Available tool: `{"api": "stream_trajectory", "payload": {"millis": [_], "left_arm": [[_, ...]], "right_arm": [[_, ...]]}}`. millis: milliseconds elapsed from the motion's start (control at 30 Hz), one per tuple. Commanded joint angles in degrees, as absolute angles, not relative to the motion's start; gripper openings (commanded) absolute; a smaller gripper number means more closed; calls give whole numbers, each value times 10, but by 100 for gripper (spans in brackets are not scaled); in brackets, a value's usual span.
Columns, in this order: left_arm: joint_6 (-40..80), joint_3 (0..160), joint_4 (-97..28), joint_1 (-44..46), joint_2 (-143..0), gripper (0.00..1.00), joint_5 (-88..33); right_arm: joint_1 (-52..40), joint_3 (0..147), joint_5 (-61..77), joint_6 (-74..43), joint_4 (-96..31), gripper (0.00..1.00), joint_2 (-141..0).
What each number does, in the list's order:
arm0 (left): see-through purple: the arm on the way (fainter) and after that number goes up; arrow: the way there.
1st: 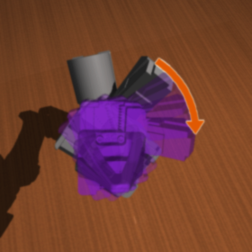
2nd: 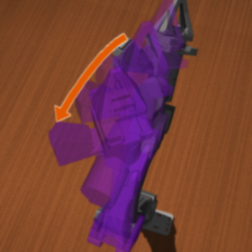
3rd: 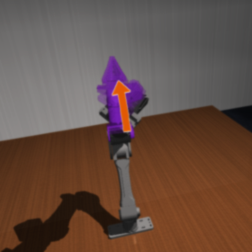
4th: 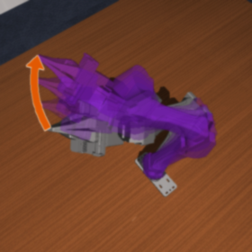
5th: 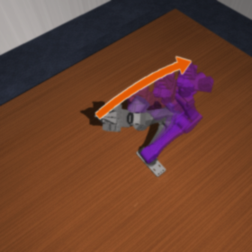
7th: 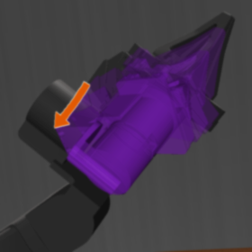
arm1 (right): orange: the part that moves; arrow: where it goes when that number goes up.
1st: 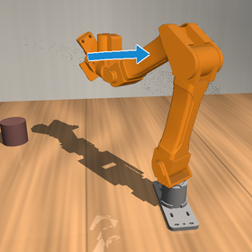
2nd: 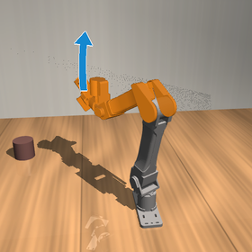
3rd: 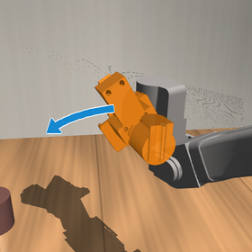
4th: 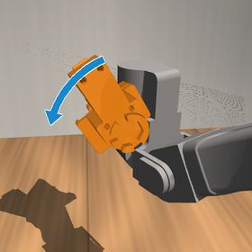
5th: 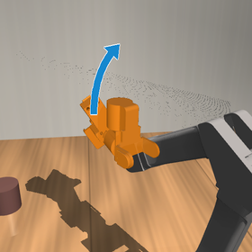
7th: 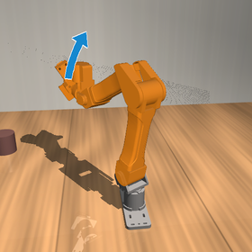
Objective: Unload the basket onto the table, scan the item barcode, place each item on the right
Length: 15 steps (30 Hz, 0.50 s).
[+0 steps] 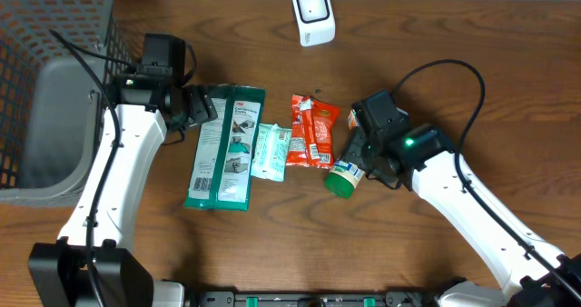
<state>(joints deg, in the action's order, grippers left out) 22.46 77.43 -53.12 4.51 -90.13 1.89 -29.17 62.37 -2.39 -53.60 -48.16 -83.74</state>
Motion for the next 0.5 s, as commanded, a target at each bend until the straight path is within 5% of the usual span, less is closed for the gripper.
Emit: {"api": "stream_trajectory", "payload": {"millis": [0,467], "left_arm": [[222,784,-533,43,-899,86,26],[222,784,-533,43,-899,86,26]], "right_arm": [[-300,605,-31,-544,-458,63,-836],[-301,554,-37,-518,-395,65,-836]]}}
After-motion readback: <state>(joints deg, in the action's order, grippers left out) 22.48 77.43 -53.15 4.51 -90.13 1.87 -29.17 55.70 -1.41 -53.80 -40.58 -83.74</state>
